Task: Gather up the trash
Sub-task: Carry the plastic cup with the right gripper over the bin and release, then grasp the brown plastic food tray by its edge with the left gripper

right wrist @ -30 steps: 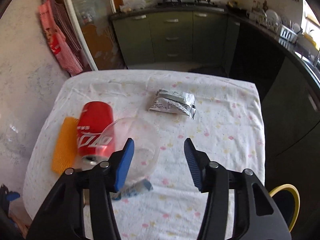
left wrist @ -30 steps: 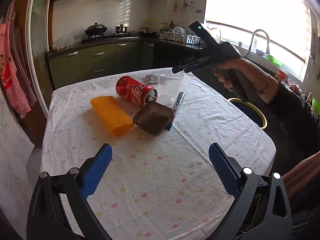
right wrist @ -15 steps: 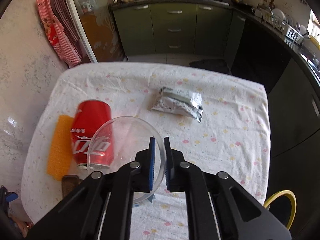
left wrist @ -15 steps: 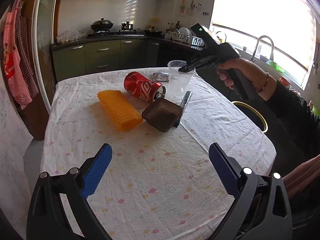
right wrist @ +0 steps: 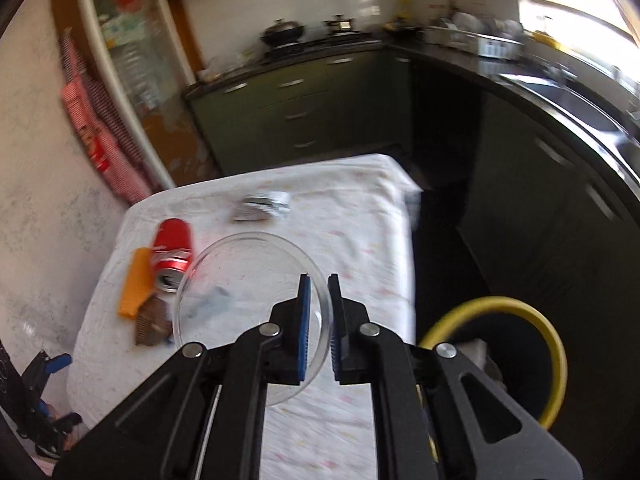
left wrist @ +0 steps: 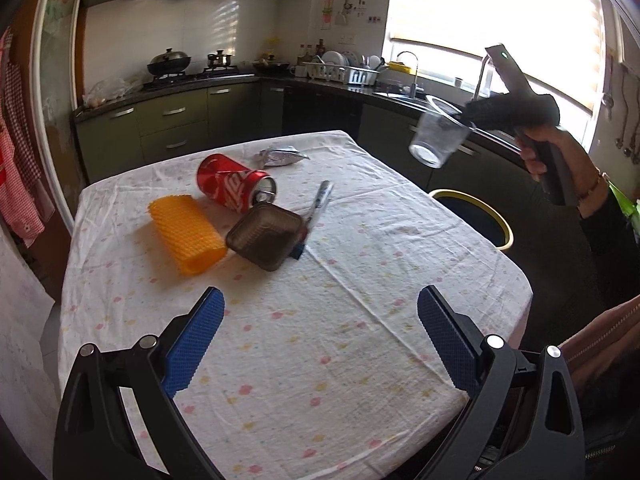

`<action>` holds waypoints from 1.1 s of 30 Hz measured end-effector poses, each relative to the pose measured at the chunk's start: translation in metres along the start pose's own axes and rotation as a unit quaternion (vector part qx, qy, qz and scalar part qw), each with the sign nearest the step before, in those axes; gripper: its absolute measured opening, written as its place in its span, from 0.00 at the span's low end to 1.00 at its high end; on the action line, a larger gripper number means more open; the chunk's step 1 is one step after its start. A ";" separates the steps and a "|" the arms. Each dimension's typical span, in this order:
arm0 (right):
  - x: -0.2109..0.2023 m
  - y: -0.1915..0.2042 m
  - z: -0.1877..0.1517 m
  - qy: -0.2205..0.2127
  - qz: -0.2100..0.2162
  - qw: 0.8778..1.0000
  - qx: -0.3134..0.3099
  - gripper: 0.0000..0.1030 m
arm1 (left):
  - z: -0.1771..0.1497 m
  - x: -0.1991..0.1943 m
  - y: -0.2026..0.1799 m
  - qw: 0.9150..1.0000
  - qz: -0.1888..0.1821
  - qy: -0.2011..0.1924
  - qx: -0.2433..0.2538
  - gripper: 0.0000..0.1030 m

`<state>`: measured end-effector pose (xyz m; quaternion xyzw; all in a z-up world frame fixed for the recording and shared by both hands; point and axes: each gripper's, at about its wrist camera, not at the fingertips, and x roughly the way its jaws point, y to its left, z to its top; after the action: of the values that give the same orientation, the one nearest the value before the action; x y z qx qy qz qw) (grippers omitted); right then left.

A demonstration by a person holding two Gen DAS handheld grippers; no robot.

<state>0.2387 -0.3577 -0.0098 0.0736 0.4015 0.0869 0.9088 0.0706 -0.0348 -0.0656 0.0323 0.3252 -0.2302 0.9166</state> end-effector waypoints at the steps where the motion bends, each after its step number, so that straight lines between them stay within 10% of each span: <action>1: -0.006 -0.019 -0.007 0.000 -0.017 1.000 0.016 0.08 | 0.000 0.002 -0.003 1.000 -0.002 0.002 0.002 0.93; 13: 0.025 -0.171 -0.062 0.033 -0.146 0.980 0.134 0.10 | 0.012 0.022 -0.047 0.999 -0.014 0.022 0.043 0.93; 15: 0.035 -0.185 -0.063 0.041 -0.166 0.976 0.137 0.36 | 0.012 0.023 -0.049 0.998 -0.015 0.023 0.048 0.93; 17: 0.038 -0.191 -0.066 0.035 -0.181 0.972 0.143 0.40 | 0.013 0.027 -0.051 0.998 -0.015 0.027 0.052 0.93; 33: 0.013 -0.072 -0.104 -0.010 -0.061 0.996 0.068 0.48 | 0.034 0.082 0.007 0.991 -0.052 0.068 0.103 0.81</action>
<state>0.1770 -0.4186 -0.1027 0.1118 0.4012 0.0030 0.9091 0.1494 -0.0685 -0.0892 0.1249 0.3627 -0.3073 0.8709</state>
